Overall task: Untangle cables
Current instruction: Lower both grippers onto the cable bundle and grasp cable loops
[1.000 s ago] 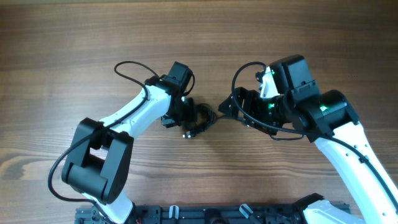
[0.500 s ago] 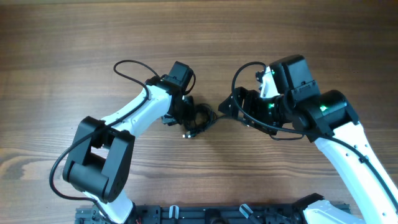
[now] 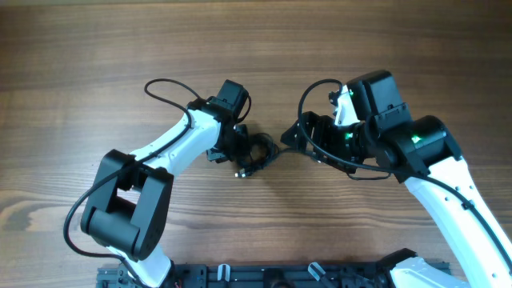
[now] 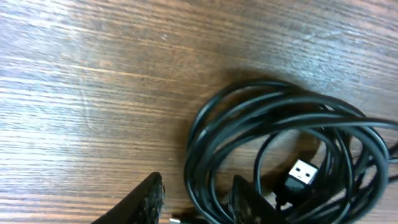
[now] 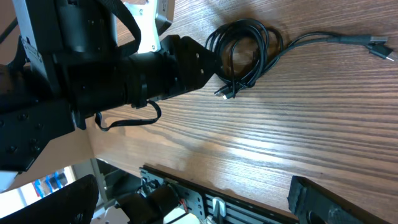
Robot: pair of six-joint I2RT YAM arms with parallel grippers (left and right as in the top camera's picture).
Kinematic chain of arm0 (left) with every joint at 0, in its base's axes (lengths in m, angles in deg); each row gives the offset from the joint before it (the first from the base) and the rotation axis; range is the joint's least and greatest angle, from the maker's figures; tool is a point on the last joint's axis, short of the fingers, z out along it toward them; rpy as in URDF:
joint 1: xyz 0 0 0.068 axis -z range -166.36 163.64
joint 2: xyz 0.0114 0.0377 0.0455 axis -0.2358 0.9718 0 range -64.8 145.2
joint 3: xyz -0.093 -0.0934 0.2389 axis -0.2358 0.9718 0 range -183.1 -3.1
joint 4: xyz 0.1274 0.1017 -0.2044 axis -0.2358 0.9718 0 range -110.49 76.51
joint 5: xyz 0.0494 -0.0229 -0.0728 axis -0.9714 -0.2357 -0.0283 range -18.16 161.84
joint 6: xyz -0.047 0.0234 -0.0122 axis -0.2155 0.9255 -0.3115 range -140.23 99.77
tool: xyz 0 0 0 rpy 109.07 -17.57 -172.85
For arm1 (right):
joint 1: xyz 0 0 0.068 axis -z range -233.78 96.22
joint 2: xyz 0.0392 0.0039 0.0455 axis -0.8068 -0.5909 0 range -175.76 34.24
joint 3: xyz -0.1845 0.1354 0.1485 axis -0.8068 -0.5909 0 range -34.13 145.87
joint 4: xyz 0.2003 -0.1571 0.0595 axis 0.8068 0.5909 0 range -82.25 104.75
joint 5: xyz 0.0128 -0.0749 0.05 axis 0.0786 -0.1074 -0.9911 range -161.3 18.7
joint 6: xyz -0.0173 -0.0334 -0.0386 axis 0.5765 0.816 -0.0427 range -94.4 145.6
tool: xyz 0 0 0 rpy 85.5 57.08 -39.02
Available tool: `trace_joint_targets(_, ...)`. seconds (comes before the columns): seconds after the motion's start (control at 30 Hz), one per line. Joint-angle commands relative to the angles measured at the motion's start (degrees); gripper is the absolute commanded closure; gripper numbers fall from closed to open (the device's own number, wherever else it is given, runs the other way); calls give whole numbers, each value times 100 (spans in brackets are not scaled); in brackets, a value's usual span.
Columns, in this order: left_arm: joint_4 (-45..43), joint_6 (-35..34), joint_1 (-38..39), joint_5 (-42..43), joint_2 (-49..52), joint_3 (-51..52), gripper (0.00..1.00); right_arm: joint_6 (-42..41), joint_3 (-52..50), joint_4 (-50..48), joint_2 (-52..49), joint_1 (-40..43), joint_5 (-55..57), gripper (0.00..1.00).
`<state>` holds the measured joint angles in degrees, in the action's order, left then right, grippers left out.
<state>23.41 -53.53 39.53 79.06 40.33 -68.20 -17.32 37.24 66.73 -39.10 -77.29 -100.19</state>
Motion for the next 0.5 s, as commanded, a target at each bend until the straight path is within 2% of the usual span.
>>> trace_joint_targets(0.0, -52, -50, 15, -304, 122, 76, 62, -79, 61, -70, -37, -33, 81, 0)
trace_joint_targets(0.23, -109, -87, 15, -282, 184, 153, 66, -79, 61, -68, -37, -33, 81, 0)
trace_joint_targets(0.4, -109, -85, 15, -282, 188, 153, 72, -81, 61, -129, -37, -33, 81, 0)
trace_joint_targets(0.47, -131, -85, 15, -282, 192, 153, 77, -116, 61, -136, -37, -33, 81, 0)
